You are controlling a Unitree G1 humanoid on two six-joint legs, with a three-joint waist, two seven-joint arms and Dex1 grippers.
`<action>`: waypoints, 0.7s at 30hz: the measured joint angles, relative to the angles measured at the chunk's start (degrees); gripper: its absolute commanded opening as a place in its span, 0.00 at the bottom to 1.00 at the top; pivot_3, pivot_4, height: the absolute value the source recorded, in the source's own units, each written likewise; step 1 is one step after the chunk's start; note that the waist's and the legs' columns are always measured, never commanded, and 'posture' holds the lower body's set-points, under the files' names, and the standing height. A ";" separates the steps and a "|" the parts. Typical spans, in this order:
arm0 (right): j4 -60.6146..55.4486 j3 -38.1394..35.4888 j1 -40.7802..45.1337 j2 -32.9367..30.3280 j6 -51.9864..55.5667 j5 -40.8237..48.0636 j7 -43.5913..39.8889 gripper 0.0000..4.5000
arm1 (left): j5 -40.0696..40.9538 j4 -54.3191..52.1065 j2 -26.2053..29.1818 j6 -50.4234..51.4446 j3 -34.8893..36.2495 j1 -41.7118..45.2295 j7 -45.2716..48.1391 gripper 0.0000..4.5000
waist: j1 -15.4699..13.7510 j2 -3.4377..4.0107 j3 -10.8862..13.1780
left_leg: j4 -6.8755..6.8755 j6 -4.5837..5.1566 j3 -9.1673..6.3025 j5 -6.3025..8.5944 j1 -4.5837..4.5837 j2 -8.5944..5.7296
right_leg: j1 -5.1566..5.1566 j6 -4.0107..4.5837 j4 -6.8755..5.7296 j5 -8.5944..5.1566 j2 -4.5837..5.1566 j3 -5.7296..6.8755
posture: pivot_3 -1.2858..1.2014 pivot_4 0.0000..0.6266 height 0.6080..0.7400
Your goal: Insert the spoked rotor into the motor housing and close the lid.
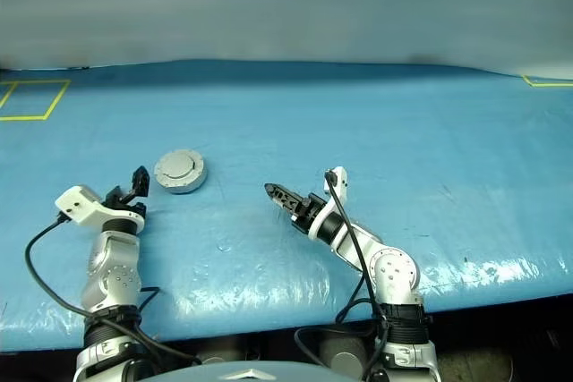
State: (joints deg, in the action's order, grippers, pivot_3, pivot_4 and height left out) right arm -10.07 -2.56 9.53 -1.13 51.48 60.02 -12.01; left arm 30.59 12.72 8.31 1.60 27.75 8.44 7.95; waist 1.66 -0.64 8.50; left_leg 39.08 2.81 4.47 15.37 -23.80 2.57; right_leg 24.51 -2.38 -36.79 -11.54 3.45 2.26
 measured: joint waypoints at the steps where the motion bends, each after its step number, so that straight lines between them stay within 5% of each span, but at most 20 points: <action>1: -1.13 0.81 0.00 -0.28 -1.13 -1.53 -0.58 0.72 | -0.20 -0.91 0.30 0.15 -0.62 -1.11 1.21 0.99 | -0.24 0.00 0.00 | 0.02 0.02 0.01 0.01 -0.04 -0.04 | 0.01 -0.04 0.02 0.02 0.05 0.00 | 0.52 0.24 1.00; 16: -6.57 13.26 -2.26 -6.90 -24.71 -37.83 0.69 0.72 | -7.58 -27.40 3.48 6.39 -28.29 -12.06 14.93 0.99 | -0.81 -0.04 -0.01 | -0.03 -0.09 0.07 -0.05 0.00 0.01 | 0.07 0.29 -0.02 -0.19 -0.04 -0.01 | 0.52 0.24 1.00; 21: -9.08 15.76 -4.89 -11.84 -28.03 -47.57 1.52 0.72 | -10.37 -28.78 5.47 4.18 -29.03 -15.92 16.48 0.99 | -0.90 0.01 0.02 | 0.01 -0.12 0.09 -0.06 0.02 0.02 | 0.08 0.25 -0.03 -0.35 0.04 -0.01 | 0.52 0.24 1.00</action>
State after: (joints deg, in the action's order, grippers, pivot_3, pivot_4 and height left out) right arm -19.14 13.21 4.65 -12.98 23.45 12.45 -10.49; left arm 20.22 -16.06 13.78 5.77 -1.29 -7.47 24.43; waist 0.76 -0.63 8.52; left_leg 39.08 2.69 4.55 15.31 -23.79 2.59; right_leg 24.59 -2.13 -36.82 -11.90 3.50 2.25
